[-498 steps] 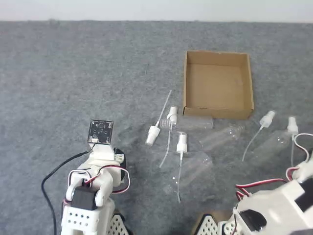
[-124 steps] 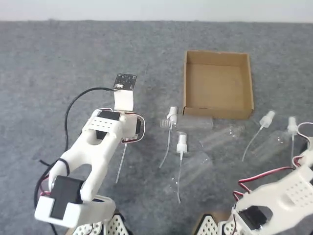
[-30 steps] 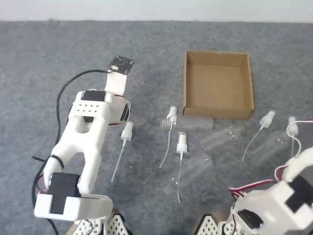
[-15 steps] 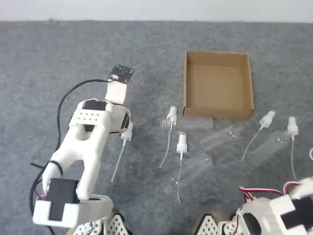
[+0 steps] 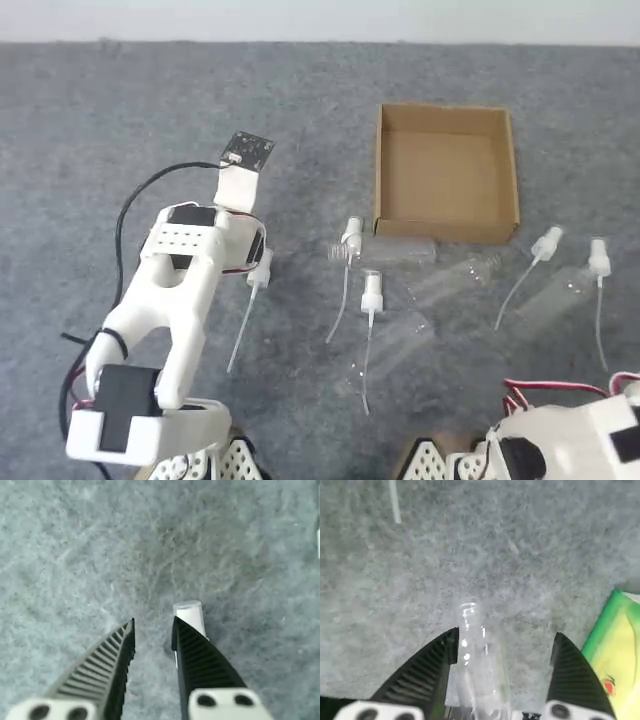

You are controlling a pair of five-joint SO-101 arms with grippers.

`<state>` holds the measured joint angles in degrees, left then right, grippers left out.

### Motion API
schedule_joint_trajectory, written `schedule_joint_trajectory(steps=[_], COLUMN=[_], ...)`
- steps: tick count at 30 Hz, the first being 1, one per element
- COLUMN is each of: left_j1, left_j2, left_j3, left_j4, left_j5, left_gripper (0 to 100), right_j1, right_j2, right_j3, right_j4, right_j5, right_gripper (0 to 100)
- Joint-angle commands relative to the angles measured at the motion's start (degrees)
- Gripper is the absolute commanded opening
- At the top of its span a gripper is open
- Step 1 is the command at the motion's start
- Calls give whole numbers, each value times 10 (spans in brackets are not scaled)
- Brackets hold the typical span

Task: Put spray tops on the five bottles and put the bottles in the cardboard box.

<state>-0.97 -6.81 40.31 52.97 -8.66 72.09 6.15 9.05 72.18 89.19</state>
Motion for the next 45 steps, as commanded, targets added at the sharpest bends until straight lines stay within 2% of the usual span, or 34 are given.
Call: schedule_joint_trajectory(steps=[1, 5, 8, 14, 17, 22, 26, 30, 34, 45], left_j1=[2, 2, 2, 0, -3, -4, -4, -4, -4, -4], left_j2=[-32, -32, -32, -32, -32, -38, -38, -36, -33, -32], left_j3=[-1, -1, -2, -2, 0, 26, 29, 30, 30, 37], left_j4=[-12, -13, -14, -14, -26, -69, -82, -82, -82, -83], left_j5=[4, 4, 7, 9, 9, 26, 28, 28, 28, 28], left_gripper=[108, 108, 108, 108, 108, 108, 108, 108, 108, 110], right_j1=[7, -3, -52, -215, -282, -356, -388, -429, -468, -468], right_j2=[5, 5, -7, -94, -149, -262, -386, -534, -682, -1025], right_j3=[-5, -2, -5, -1, 2, 77, 215, 376, 499, 683], right_j4=[-16, -15, -6, -4, 0, 1, -62, -131, -138, -30], right_j5=[16, -12, -106, -331, -425, -499, -559, -585, -588, -583], right_gripper=[243, 243, 212, 32, 12, 9, 9, 10, 12, 13])
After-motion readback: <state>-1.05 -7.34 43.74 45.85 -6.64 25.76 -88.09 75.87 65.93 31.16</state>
